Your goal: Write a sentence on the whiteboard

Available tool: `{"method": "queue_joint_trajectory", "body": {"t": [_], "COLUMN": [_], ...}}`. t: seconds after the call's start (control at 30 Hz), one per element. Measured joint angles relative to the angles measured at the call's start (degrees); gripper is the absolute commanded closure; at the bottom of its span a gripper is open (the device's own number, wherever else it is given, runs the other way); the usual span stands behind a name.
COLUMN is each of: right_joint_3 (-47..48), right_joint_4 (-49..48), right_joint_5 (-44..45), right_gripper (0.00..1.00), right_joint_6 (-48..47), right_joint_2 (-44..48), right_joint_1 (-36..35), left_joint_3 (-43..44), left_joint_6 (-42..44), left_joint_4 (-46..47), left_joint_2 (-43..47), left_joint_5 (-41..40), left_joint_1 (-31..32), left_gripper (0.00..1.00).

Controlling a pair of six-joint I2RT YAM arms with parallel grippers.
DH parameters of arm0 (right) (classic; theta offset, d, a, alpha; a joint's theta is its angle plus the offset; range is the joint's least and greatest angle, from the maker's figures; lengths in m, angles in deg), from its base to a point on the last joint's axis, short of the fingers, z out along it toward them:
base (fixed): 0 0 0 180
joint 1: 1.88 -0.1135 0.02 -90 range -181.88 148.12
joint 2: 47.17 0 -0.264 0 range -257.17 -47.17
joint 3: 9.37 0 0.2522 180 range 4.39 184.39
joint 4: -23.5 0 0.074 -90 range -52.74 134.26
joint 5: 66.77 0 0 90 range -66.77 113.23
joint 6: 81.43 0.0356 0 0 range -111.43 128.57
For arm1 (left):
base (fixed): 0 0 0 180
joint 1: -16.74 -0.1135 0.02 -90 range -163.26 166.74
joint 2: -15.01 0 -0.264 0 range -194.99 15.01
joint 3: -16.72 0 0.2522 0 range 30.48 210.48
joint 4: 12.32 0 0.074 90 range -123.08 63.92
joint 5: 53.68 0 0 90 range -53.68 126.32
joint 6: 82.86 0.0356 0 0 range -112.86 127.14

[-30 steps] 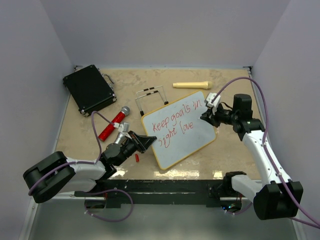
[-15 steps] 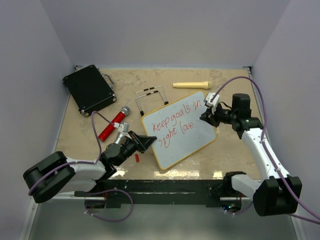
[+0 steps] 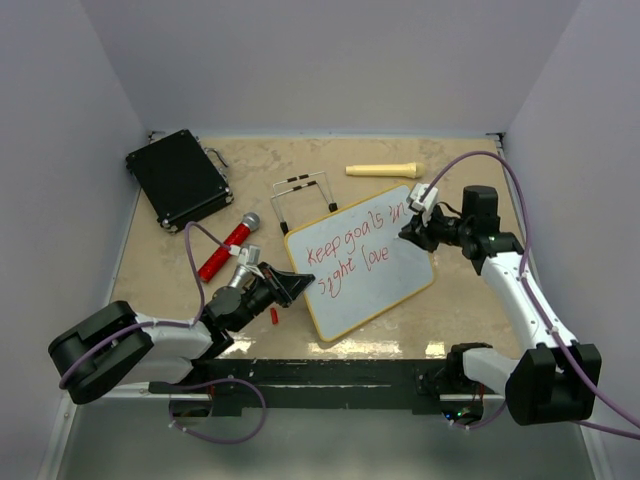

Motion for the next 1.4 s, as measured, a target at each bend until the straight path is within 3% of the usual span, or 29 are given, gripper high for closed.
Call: {"method": "queue_joint_trajectory", "body": {"t": [1.4], "right_joint_3": [0.0], "right_joint_4": [6.1], "right_joint_5": [0.5], "right_gripper": [1.0], "right_joint_6": [-4.1], "right_joint_2": [-3.6], "right_joint_1": [0.0], "left_joint_3": [0.0], "left_joint_6": [-0.9], "left_joint_4": [0.0], "left_joint_2": [-0.3], "left_joint_5": [-0.8], "left_joint_1": [-0.1], "left_gripper": [1.0]}}
